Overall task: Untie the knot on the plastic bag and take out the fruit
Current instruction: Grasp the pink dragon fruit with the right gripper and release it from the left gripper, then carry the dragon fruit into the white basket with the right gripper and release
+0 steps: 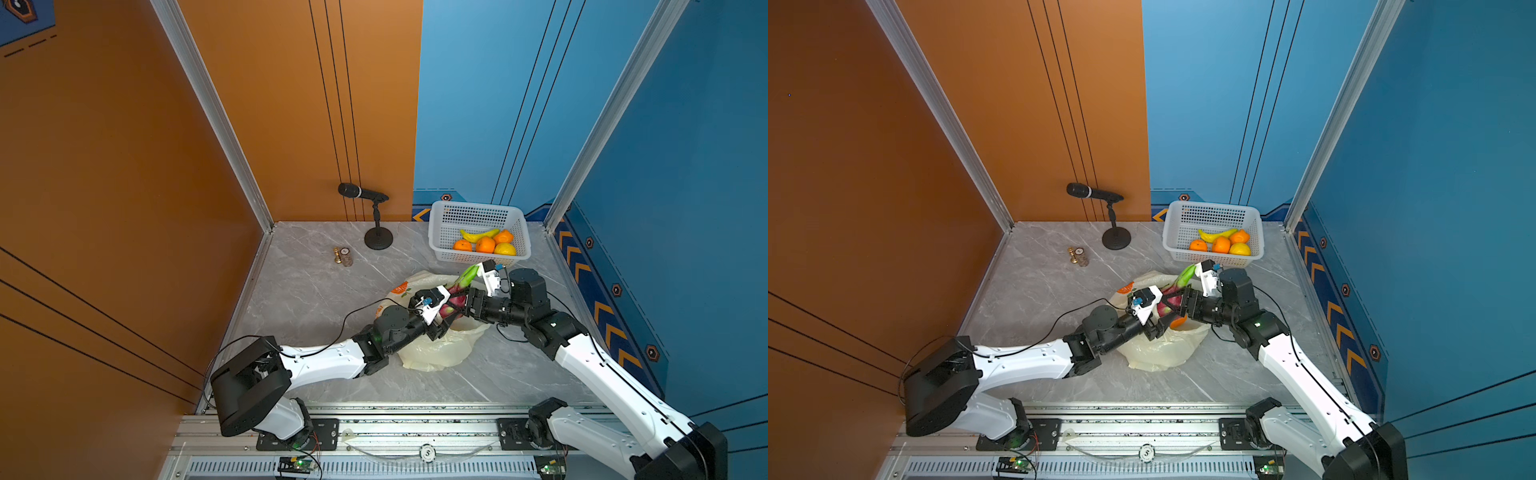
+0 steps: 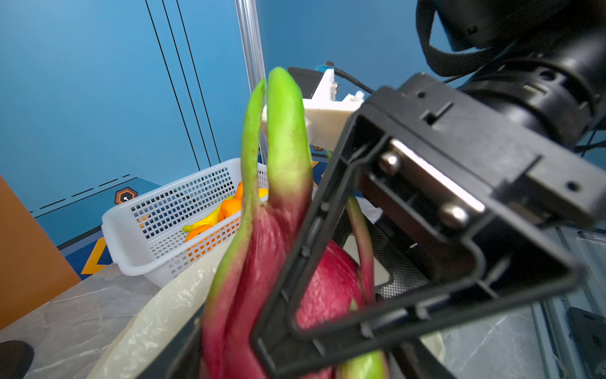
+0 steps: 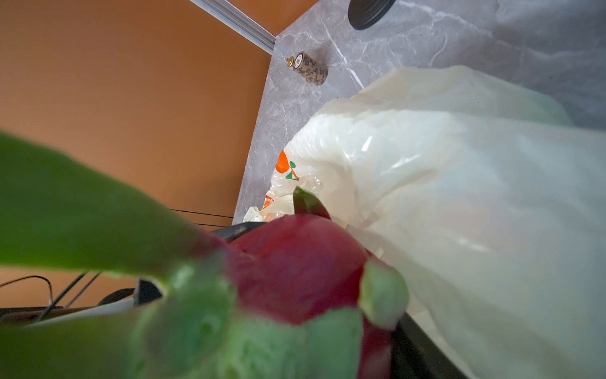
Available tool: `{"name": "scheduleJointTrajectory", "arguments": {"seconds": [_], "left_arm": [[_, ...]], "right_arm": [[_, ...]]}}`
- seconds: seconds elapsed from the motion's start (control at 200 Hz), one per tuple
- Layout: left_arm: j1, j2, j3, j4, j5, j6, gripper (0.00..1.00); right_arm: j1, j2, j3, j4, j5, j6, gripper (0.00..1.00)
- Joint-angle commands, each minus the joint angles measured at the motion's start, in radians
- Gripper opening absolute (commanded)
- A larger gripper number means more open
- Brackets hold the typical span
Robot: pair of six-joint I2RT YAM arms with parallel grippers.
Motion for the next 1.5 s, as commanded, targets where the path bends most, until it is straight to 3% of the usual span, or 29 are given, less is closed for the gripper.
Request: {"name": "scheduleJointTrajectory", "arguments": {"seconds": [0.0, 0.115, 0.3, 0.436, 0.651, 0.811, 0.986, 1.076, 1.096, 1.217, 1.497], "left_arm": [[-0.020, -0.037, 0.024, 0.065, 0.062, 0.020, 0.74], [-0.011, -0.069, -0.001, 0.023, 0.013, 0.009, 1.00], [0.009, -0.124, -0.055, -0.034, -0.026, -0.014, 0.97], [0.018, -0.169, -0.074, -0.139, -0.116, -0.032, 0.98], [0.048, -0.182, -0.083, -0.281, -0.204, -0.088, 0.99], [0.074, -0.176, -0.089, -0.318, -0.204, -0.144, 1.00], [0.116, -0.172, -0.096, -0.372, -0.222, -0.218, 0.91], [0.151, -0.173, -0.110, -0.403, -0.232, -0.271, 0.88], [0.159, -0.174, -0.116, -0.406, -0.235, -0.282, 0.82], [0.204, -0.199, -0.149, -0.439, -0.261, -0.324, 0.75], [0.325, -0.348, -0.160, -0.653, -0.276, -0.331, 0.71]], "right_arm": [[0.025, 0.003, -0.003, 0.024, -0.039, 0.013, 0.55], [-0.003, -0.045, 0.009, 0.013, -0.017, 0.011, 0.52], [-0.073, -0.088, 0.036, 0.036, -0.015, 0.029, 0.52], [-0.126, -0.075, 0.047, 0.172, -0.062, 0.101, 0.51], [-0.156, 0.033, 0.113, 0.430, -0.066, 0.217, 0.50], [-0.172, 0.136, 0.219, 0.425, -0.003, 0.171, 0.50], [-0.190, 0.313, 0.376, 0.237, 0.111, -0.053, 0.48], [-0.214, 0.422, 0.431, 0.240, 0.134, -0.088, 0.47], [-0.219, 0.445, 0.445, 0.239, 0.140, -0.099, 0.47], [-0.230, 0.585, 0.543, 0.190, 0.218, -0.175, 0.46], [-0.254, 0.873, 0.724, 0.124, 0.278, -0.225, 0.45]]}}
